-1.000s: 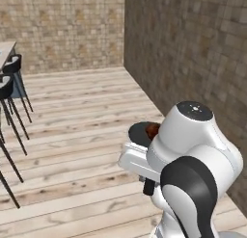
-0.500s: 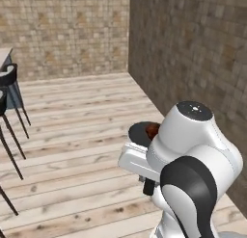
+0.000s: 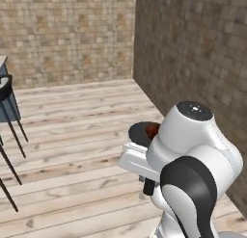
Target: Pick up the pan with the steak in it and place it on the dining table. Then place the steak on the plate.
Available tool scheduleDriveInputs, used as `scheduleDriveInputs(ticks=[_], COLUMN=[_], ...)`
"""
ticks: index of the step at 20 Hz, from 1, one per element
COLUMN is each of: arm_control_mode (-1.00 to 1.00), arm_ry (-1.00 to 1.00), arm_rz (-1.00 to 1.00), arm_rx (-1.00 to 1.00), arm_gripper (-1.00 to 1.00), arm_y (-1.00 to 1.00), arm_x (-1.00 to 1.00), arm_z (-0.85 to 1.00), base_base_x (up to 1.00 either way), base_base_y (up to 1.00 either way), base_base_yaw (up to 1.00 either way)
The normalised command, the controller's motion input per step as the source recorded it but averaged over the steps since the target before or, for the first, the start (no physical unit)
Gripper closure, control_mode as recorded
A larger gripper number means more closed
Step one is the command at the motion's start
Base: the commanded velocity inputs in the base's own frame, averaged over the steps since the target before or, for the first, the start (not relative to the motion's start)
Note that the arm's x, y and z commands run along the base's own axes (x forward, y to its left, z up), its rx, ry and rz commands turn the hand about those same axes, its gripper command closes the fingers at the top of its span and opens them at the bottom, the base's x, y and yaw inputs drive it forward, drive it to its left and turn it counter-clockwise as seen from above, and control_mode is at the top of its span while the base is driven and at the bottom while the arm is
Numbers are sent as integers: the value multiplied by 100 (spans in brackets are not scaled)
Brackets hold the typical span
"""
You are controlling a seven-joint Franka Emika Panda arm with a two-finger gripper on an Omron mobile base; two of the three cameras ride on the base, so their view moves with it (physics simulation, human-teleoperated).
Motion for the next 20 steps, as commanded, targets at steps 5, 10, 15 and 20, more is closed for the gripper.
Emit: scheduleDriveInputs(ticks=[5,10,15,20], arm_control_mode=[100,100,100,100], arm_ry=[0,0,0,0], arm_rz=[0,0,0,0], arm_rx=[0,0,0,0], arm_gripper=[100,100,100,100], arm_y=[0,0,0,0], arm_x=[0,0,0,0], arm_z=[0,0,0,0], base_base_x=[100,100,100,100], base_base_y=[-18,-18,-18,-21], base_base_yaw=[0,0,0,0])
